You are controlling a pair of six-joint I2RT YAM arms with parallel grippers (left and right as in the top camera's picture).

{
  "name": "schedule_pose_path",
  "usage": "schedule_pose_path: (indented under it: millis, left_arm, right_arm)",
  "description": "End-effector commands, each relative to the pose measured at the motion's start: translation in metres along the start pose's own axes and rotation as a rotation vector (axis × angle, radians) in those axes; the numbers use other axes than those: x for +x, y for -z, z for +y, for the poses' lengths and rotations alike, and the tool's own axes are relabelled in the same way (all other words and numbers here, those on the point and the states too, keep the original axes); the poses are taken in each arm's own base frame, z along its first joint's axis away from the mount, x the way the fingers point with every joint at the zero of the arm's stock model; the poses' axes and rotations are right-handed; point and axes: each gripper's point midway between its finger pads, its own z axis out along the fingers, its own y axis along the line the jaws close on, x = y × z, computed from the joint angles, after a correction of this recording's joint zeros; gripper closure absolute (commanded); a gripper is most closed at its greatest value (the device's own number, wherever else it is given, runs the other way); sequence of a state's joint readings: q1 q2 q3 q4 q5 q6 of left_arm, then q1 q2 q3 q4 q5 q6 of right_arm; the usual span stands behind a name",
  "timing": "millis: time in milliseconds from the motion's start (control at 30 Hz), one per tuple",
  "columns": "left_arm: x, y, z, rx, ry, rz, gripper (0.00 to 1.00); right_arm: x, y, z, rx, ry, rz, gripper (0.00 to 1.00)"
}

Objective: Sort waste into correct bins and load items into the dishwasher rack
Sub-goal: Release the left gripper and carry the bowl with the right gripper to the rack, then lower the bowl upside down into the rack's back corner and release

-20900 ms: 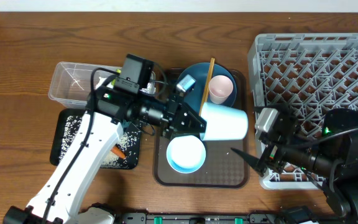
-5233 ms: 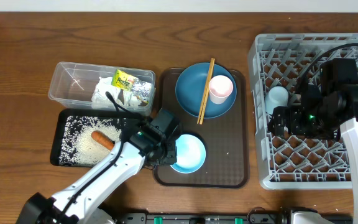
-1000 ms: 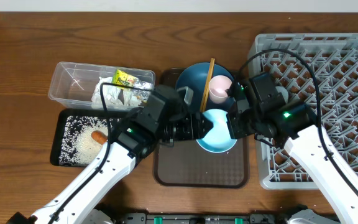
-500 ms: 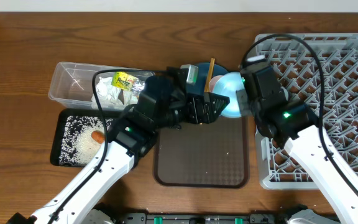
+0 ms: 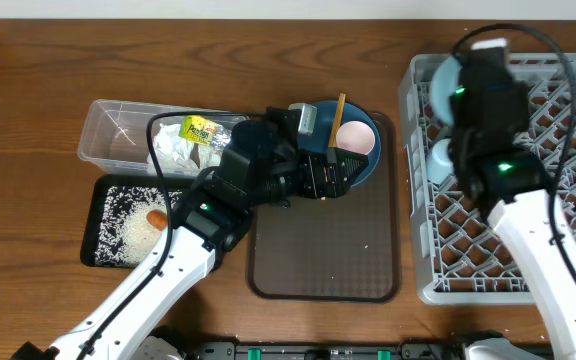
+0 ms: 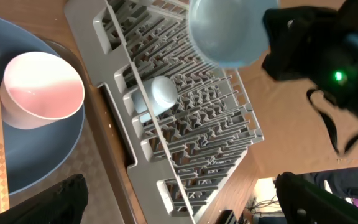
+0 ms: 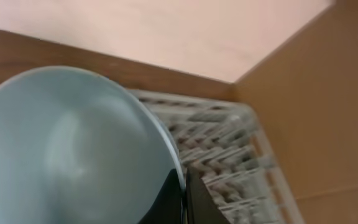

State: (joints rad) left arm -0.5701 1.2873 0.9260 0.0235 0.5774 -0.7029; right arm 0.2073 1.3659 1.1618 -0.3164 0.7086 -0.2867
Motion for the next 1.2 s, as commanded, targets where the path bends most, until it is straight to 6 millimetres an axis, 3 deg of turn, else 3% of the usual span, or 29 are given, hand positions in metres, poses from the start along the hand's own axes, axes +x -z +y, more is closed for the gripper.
schedule_pose_path:
  millis: [0,100,300,400,500,800,933,1167]
  left_arm:
    - [-0.004,0.003,-0.008,0.021,-0.019,-0.006,0.01]
    - [-0.004,0.003,-0.008,0.021,-0.019,-0.006,0.00]
    - [-0.004,0.003,-0.008,0.021,-0.019,-0.006,0.00]
    - [-0.004,0.003,-0.008,0.021,-0.019,-0.006,0.00]
    - [-0.004,0.003,-0.008,0.021,-0.019,-0.006,0.00]
    - [-0.004,0.003,-0.008,0.021,-0.019,-0.006,0.00]
    - [-0.004,0.003,-0.008,0.021,-0.019,-0.006,0.00]
    - [-0.004,0.003,-0.008,0.021,-0.019,-0.006,0.00]
  right_arm:
    - [0.011,-0.025,-0.012,0.038,0.301,0.051,0.99]
    - [0.020,-0.052,-0.022,0.085,0.454,0.095,0.99]
    - [0.023,-0.089,-0.064,0.363,0.382,0.155,0.99]
    - [0.022,-0.105,-0.071,0.435,0.362,0.142,0.99]
    - [0.027,-0.120,-0.061,0.439,0.372,0.143,0.99]
    - [0.070,-0.170,-0.013,0.392,0.576,0.230,0.99]
    - [0.074,-0.170,0.010,0.371,0.613,0.237,0.99]
    - [0.059,-0.155,0.040,0.352,0.643,0.199,0.99]
